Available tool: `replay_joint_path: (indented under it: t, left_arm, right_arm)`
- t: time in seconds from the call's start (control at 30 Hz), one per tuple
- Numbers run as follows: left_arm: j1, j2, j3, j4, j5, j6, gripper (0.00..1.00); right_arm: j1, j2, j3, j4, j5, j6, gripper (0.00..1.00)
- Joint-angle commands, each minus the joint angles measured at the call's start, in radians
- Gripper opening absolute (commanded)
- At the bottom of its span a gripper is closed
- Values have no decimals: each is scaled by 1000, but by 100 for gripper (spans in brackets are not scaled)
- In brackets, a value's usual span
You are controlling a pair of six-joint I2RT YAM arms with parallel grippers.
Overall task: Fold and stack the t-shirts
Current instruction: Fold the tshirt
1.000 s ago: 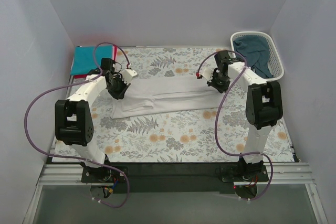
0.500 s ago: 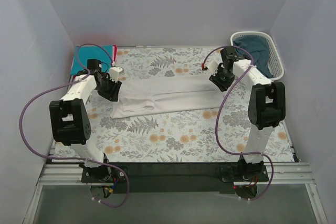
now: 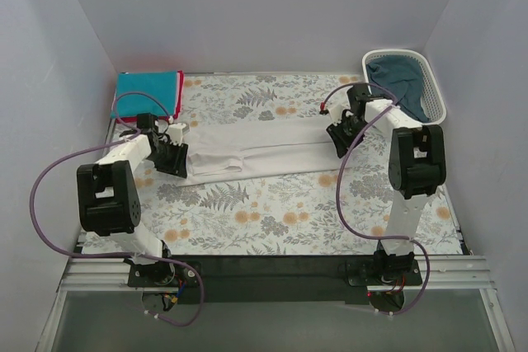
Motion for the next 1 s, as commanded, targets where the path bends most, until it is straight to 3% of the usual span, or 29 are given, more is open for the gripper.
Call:
replay_joint_path:
  t: [0.0, 0.33, 0.47, 0.63, 0.83, 0.97]
  left_arm:
    - [-1, 9, -32, 56, -45, -28, 36]
    - [-1, -66, -216, 80, -102, 52, 26]
    - [-1, -147, -273, 51, -99, 81, 26]
    - [-1, -250, -278, -26, -44, 92, 26]
    - [-1, -402, -161, -138, 134, 58, 34]
    - [-1, -451, -167, -109, 262, 52, 40]
  right_arm:
    - [-4, 43, -5, 43, -24, 46, 40]
    - [-1, -11, -198, 83, 61, 20, 34]
    - [-1, -107, -305, 92, 74, 3, 35]
    - [-2, -242, -326, 68, 61, 9, 38]
    - [23, -423, -153, 12, -215, 116, 45]
    - [117, -466, -142, 144, -356, 273, 47]
